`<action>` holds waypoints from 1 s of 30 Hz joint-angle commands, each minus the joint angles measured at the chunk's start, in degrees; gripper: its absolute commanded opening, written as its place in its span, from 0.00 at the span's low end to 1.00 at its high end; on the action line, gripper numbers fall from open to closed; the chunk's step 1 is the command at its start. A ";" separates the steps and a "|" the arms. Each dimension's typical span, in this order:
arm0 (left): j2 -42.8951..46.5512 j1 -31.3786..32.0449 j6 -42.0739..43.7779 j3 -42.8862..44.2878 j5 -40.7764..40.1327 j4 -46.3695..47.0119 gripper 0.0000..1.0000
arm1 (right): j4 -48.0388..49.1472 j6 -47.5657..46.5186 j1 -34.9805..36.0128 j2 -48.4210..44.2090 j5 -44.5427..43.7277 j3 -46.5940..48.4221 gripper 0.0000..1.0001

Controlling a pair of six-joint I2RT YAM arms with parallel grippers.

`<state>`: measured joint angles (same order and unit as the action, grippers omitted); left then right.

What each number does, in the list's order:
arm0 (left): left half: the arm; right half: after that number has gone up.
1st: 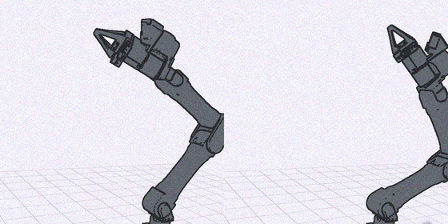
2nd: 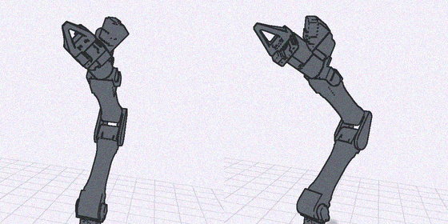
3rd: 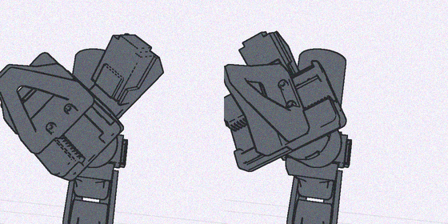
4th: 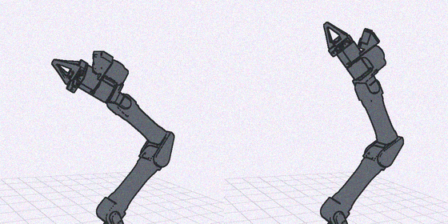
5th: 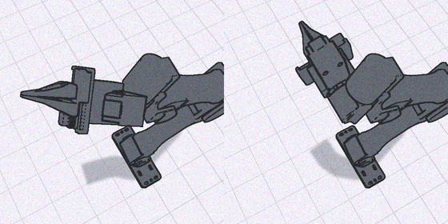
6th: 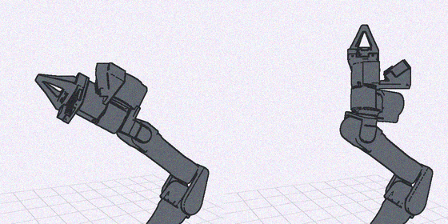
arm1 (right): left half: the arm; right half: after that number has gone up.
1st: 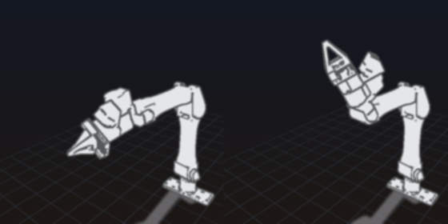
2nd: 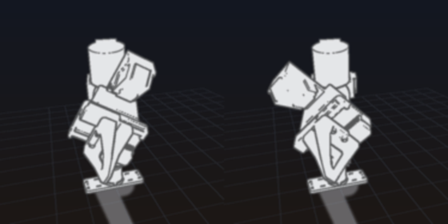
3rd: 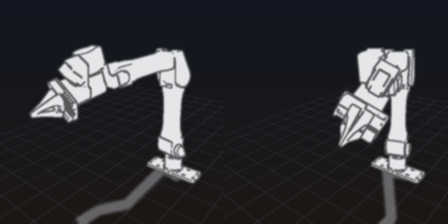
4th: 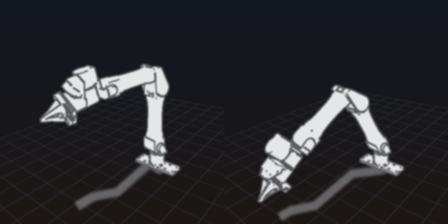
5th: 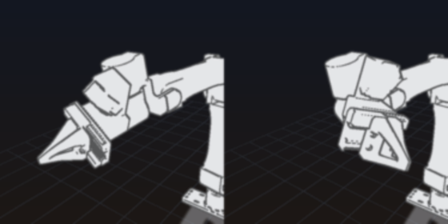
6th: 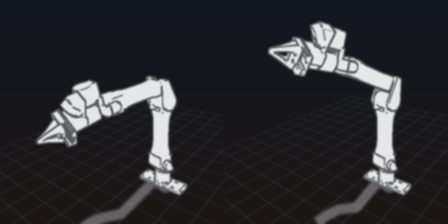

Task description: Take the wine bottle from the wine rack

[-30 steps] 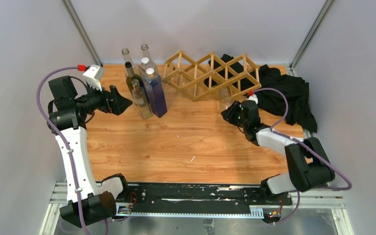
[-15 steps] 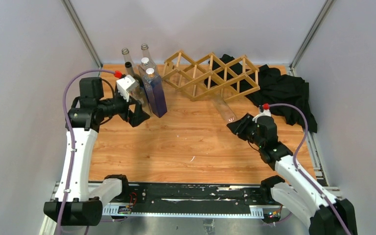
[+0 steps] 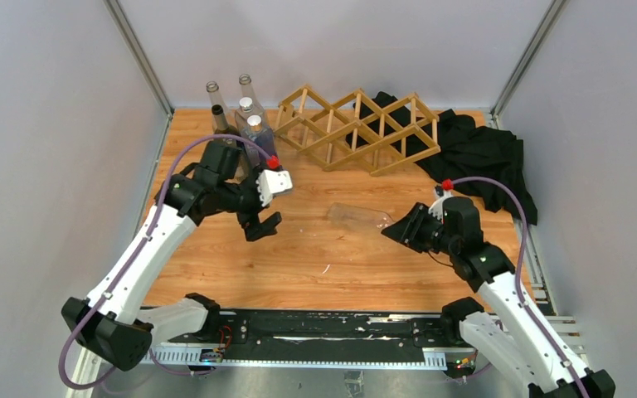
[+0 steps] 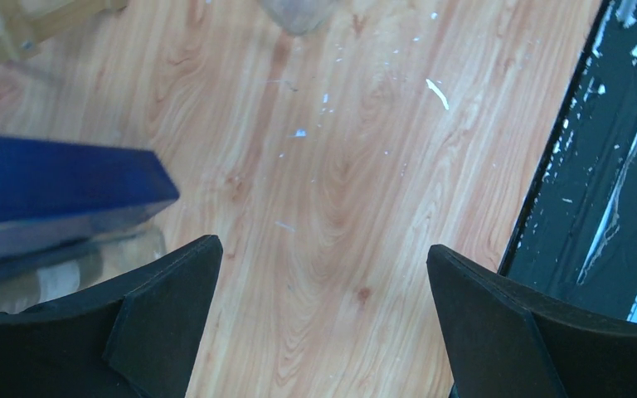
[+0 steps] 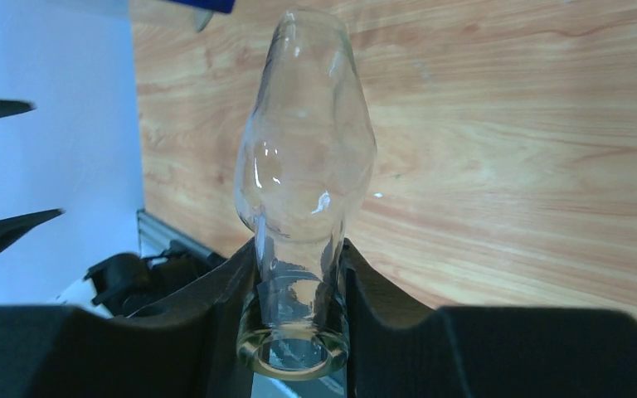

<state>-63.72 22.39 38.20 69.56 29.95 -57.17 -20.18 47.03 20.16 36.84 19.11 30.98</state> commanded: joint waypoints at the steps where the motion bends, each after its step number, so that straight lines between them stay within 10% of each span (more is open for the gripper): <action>1: -3.32 4.72 3.28 -0.20 -2.88 -0.52 1.00 | 2.04 -1.07 1.65 3.39 10.27 6.95 0.00; 27: -1.91 9.93 8.23 -6.29 1.91 1.73 1.00 | 16.99 3.20 22.70 25.82 16.70 25.11 0.00; 30: -2.15 9.95 7.47 -5.76 0.63 2.73 0.85 | 17.28 3.31 23.10 26.62 17.20 26.13 0.00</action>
<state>-66.46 31.73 45.10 63.61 30.02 -55.79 -9.02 48.69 42.09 63.13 33.17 53.58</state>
